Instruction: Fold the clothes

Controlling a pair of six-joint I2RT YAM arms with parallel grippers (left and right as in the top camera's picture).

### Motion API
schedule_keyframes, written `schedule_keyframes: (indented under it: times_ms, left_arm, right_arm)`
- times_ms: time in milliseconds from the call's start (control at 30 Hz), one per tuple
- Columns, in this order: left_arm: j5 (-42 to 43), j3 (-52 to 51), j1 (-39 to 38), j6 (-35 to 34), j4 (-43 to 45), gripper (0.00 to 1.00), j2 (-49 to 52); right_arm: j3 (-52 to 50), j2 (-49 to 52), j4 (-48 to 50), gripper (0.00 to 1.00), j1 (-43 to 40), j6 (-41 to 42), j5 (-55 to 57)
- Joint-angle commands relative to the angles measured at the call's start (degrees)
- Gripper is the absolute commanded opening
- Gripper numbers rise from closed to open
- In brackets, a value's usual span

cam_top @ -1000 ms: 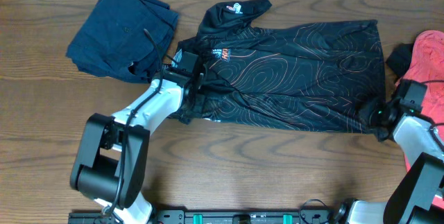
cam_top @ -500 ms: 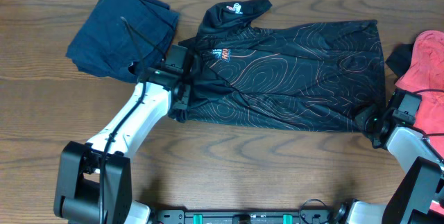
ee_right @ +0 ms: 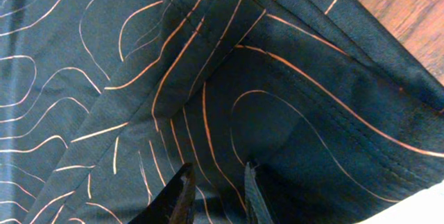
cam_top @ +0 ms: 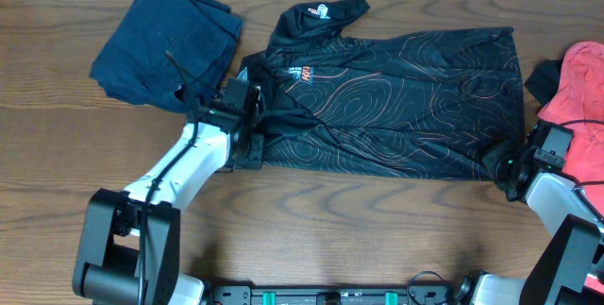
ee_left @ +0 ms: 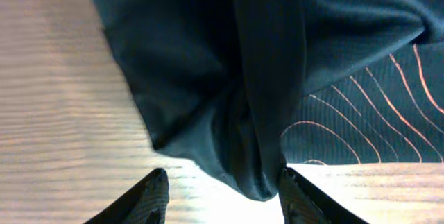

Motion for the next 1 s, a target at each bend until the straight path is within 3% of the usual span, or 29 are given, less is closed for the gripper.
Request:
schedule_keyframes:
  times_ms: [0, 67, 167, 200, 367, 567, 967]
  left_arm:
    - [2.3, -3.1, 0.0, -0.9, 2.6, 0.52, 0.2]
    - [1.4, -4.4, 0.0, -0.9, 4.3, 0.40, 0.2]
    - [-3.9, -4.7, 0.0, -0.9, 5.7, 0.11, 0.2]
    - [-6.3, -4.7, 0.0, -0.9, 6.5, 0.07, 0.2]
    - [-18.8, -3.9, 0.0, -0.9, 8.3, 0.06, 0.1]
    - [-28.1, -1.1, 0.0, 0.2, 7.9, 0.06, -1.0]
    - [-35.1, -0.6, 2.5, 3.0, 10.1, 0.07, -1.5]
  right_arm:
    - [-2.8, 2.2, -2.1, 0.25, 0.3, -1.7, 1.4]
    - [-2.8, 2.2, -2.1, 0.25, 0.3, -2.1, 1.2]
    - [-2.8, 2.2, -1.9, 0.25, 0.3, -2.7, 1.0]
    - [-2.8, 2.2, -1.8, 0.25, 0.3, -2.7, 1.0]
    - [-2.8, 2.2, -1.8, 0.22, 0.3, -3.1, 1.0]
    - [-3.2, 2.3, -1.8, 0.20, 0.2, -3.1, 3.7]
    - [-3.7, 2.3, -1.8, 0.20, 0.2, -3.1, 5.6]
